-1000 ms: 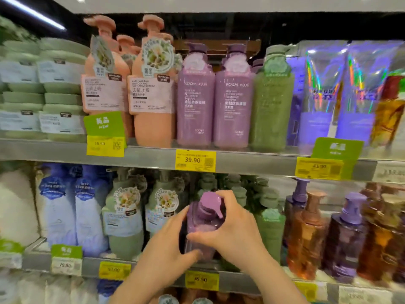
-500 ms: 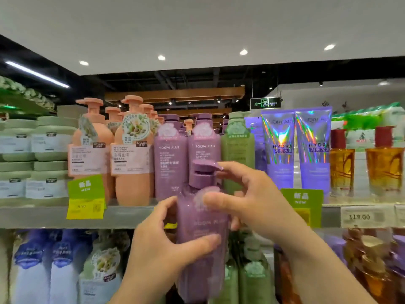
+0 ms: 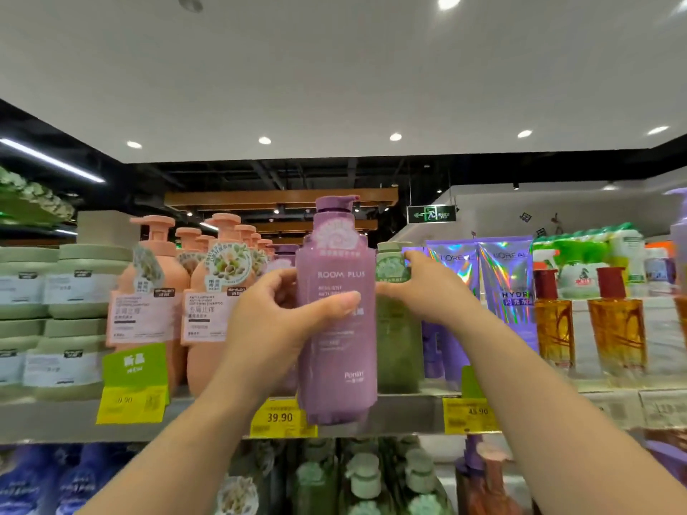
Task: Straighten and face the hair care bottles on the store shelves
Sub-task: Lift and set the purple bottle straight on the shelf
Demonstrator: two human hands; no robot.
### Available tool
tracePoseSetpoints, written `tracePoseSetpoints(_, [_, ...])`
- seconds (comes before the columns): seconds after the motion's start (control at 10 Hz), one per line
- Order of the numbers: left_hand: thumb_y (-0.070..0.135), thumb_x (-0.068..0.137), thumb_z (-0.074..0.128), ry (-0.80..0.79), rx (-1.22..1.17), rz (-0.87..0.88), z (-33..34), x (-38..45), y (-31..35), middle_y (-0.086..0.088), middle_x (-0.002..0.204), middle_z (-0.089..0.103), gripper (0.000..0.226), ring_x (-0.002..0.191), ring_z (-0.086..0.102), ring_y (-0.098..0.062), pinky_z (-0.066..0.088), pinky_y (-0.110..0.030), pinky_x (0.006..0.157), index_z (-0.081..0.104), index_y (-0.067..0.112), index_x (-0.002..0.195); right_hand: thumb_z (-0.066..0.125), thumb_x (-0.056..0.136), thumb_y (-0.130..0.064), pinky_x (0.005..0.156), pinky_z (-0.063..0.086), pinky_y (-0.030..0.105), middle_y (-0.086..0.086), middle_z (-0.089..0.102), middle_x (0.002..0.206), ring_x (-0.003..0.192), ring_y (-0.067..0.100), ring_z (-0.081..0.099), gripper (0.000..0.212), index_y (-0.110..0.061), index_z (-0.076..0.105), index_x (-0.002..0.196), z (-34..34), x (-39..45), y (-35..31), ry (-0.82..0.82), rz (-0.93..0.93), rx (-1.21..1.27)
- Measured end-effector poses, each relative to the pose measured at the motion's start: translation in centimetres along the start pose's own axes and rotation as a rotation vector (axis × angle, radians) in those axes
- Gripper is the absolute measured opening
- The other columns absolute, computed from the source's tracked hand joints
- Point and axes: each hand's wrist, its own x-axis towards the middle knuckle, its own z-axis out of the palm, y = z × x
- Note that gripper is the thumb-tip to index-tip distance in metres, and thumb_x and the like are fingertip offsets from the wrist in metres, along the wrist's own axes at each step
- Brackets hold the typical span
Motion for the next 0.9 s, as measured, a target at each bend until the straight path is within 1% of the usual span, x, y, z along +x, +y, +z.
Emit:
tracePoseSetpoints(0.1, [0.048,0.05,0.091,0.0,-0.001,-0.012,-0.2,0.3,-0.3,0.003,0.098,0.076,0.063,0.088,0.074,-0.018,0.059,-0.032,0.067,0.071,0.023,0.104,0.08,0.066,-0.069,0.081,0.041,0.033,0.002,0.06,0.139,0.124,0.025,0.056,0.098,-0.018,0.047,0.143,-0.1,0.0,0.4,0.01,-0.008,0.069])
tracePoseSetpoints(0.2, [0.046,0.05,0.092,-0.001,-0.024,-0.039,-0.5,0.0,-0.6,0.0,0.098,0.076,0.061,0.088,0.074,-0.022,0.06,-0.04,0.07,0.072,0.022,0.103,0.087,0.057,-0.067,0.089,0.046,0.034,-0.001,0.064,0.135,0.123,0.02,0.059,0.101,-0.02,0.052,0.139,-0.3,-1.0,0.8,0.096,-0.018,0.131])
tracePoseSetpoints(0.3, [0.044,0.052,0.091,-0.007,-0.022,-0.049,-0.7,-0.5,-0.6,-0.001,0.099,0.076,0.061,0.089,0.074,-0.023,0.06,-0.041,0.07,0.071,0.02,0.105,0.088,0.056,-0.065,0.097,0.046,0.035,-0.001,0.063,0.137,0.126,0.02,0.057,0.106,-0.02,0.05,0.144,-0.7,-2.3,0.5,0.153,-0.048,0.152])
tracePoseSetpoints(0.4, [0.042,0.055,0.09,-0.014,-0.011,-0.043,-1.1,-1.1,-0.4,-0.002,0.1,0.076,0.062,0.089,0.074,-0.023,0.061,-0.04,0.069,0.07,0.016,0.108,0.087,0.055,-0.063,0.104,0.047,0.04,0.0,0.064,0.13,0.121,0.017,0.058,0.087,-0.028,0.063,0.131,-1.1,-3.5,-0.1,0.139,-0.136,0.15])
tracePoseSetpoints(0.5, [0.039,0.059,0.089,-0.015,-0.018,-0.035,-1.5,-1.6,-0.3,-0.002,0.101,0.076,0.06,0.09,0.074,-0.022,0.059,-0.036,0.07,0.069,0.013,0.109,0.089,0.058,-0.056,0.099,0.047,0.038,-0.003,0.062,0.126,0.115,0.015,0.058,0.08,-0.028,0.06,0.127,-1.2,-4.8,-0.7,0.171,-0.165,0.144])
tracePoseSetpoints(0.6, [0.041,0.062,0.088,-0.003,-0.005,-0.016,-2.2,-2.1,-0.4,-0.003,0.102,0.076,0.061,0.091,0.074,-0.021,0.059,-0.035,0.071,0.069,0.01,0.11,0.087,0.058,-0.054,0.097,0.049,0.041,-0.016,0.064,0.112,0.11,0.014,0.062,0.079,-0.028,0.057,0.125,-0.9,-6.2,-0.8,0.21,-0.237,0.177])
tracePoseSetpoints(0.7, [0.042,0.063,0.088,0.016,0.003,0.009,-2.8,-2.6,-0.6,-0.002,0.098,0.076,0.058,0.088,0.074,-0.02,0.058,-0.034,0.068,0.07,0.01,0.108,0.088,0.055,-0.05,0.092,0.052,0.039,-0.028,0.061,0.1,0.101,0.005,0.061,0.076,-0.028,0.056,0.12,0.1,-7.8,-0.4,0.307,-0.333,0.263])
tracePoseSetpoints(0.8, [0.04,0.067,0.087,0.01,0.0,0.035,-3.3,-3.3,-0.7,-0.002,0.096,0.077,0.051,0.086,0.074,-0.021,0.058,-0.034,0.064,0.072,0.01,0.104,0.094,0.063,-0.036,0.093,0.053,0.048,-0.016,0.063,0.111,0.111,0.016,0.063,0.071,-0.023,0.053,0.12,1.1,-9.0,0.2,0.398,-0.479,0.444])
tracePoseSetpoints(0.9, [0.043,0.069,0.085,0.003,0.045,0.051,-3.9,-4.0,-1.0,0.0,0.095,0.076,0.047,0.085,0.074,-0.021,0.058,-0.035,0.062,0.072,0.013,0.103,0.095,0.07,-0.027,0.097,0.054,0.047,0.004,0.061,0.118,0.116,0.021,0.062,0.076,0.0,0.049,0.124,1.2,-10.8,0.3,0.443,-0.589,0.6])
